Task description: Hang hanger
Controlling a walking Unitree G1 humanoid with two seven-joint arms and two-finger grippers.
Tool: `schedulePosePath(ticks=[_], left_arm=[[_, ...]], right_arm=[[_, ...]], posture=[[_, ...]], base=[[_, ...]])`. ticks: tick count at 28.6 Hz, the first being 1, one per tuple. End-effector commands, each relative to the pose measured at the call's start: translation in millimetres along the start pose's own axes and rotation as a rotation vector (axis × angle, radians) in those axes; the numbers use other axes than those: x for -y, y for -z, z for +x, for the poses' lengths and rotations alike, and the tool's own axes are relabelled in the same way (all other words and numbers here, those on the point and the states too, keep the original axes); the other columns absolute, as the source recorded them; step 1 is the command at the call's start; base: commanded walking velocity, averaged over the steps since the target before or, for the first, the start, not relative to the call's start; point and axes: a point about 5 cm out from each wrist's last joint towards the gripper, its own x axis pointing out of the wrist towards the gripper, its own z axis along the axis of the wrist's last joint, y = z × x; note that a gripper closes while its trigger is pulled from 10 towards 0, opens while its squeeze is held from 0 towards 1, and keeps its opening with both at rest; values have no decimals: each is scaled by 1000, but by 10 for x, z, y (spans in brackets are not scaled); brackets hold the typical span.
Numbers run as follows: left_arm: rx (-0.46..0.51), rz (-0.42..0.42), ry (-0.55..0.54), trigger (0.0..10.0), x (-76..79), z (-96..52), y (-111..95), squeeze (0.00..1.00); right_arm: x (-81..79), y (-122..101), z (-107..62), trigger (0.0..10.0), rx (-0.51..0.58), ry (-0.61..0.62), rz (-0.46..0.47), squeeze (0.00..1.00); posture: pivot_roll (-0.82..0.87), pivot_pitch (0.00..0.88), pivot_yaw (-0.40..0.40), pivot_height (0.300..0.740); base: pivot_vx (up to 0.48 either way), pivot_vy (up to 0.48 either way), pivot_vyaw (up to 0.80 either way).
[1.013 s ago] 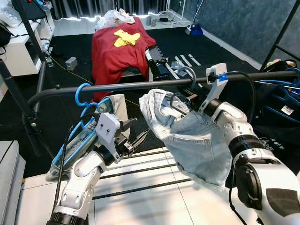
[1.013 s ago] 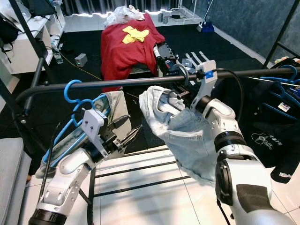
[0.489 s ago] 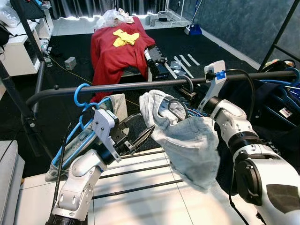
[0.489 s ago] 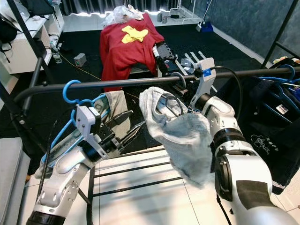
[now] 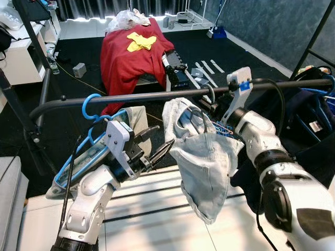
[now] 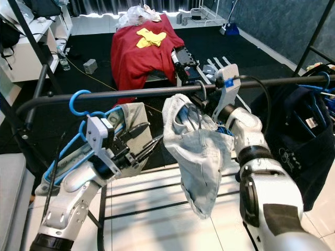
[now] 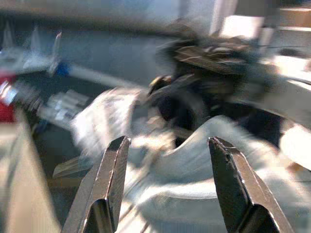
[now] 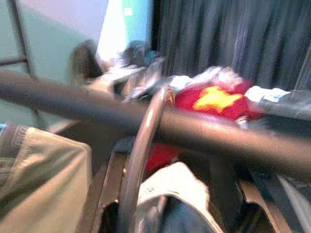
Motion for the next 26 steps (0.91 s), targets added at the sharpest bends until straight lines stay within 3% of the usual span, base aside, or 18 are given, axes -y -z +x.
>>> schedulePosePath(ticks=[1,5,8,13,14,15,17,19,20,21,22,23,24,26], left_arm=[[-55,-58,-30,10000,-13,-31,138,0],[-33,-33,-28,10000,13,-6,135,0],[-21,-47,-43,10000,-2,0,119,0],[39,-108,-154,10000,-143,68,-4,0],[39,-108,-154,10000,-143,68,-4,0],[9,-81,-215,10000,-211,143,-57,0],[9,-81,-215,10000,-211,143,-57,0],[-12,-57,-233,10000,-234,177,-72,0],[-20,-2,-251,10000,-256,203,-96,0],[-20,-2,-251,10000,-256,203,-96,0],[-13,20,-265,10000,-261,213,-126,0],[-13,20,-265,10000,-261,213,-126,0],[-1,28,-292,10000,-270,205,-158,0],[-1,28,-292,10000,-270,205,-158,0]], right_arm=[[-2,-157,-43,10000,103,53,-61,0],[-255,-108,-262,10000,128,15,-129,0],[-279,-124,-324,10000,143,38,-162,0],[-204,-324,-467,10000,228,198,-273,0],[-204,-324,-467,10000,228,198,-273,0],[-228,-368,-420,10000,197,275,-304,0],[-228,-368,-420,10000,197,275,-304,0],[-234,-349,-389,10000,165,325,-263,0],[-266,-330,-338,10000,157,357,-175,0],[-266,-330,-338,10000,157,357,-175,0],[-337,-333,-273,10000,180,366,-35,0],[-337,-333,-273,10000,180,366,-35,0],[-399,-368,-199,10000,209,374,31,0],[-399,-368,-199,10000,209,374,31,0]], posture=[[-148,45,7,740],[-154,50,15,740],[-161,57,27,740],[-173,60,35,740],[-173,60,35,740],[-174,59,26,740],[-174,59,26,740],[-175,63,16,740],[-174,70,5,740],[-174,70,5,740],[-174,73,6,740],[-174,73,6,740],[-169,74,3,740],[-169,74,3,740]], base=[[0,0,0],[0,0,0],[0,0,0],[0,0,0],[0,0,0],[0,0,0],[0,0,0],[0,0,0],[0,0,0],[0,0,0],[0,0,0],[0,0,0],[0,0,0],[0,0,0]])
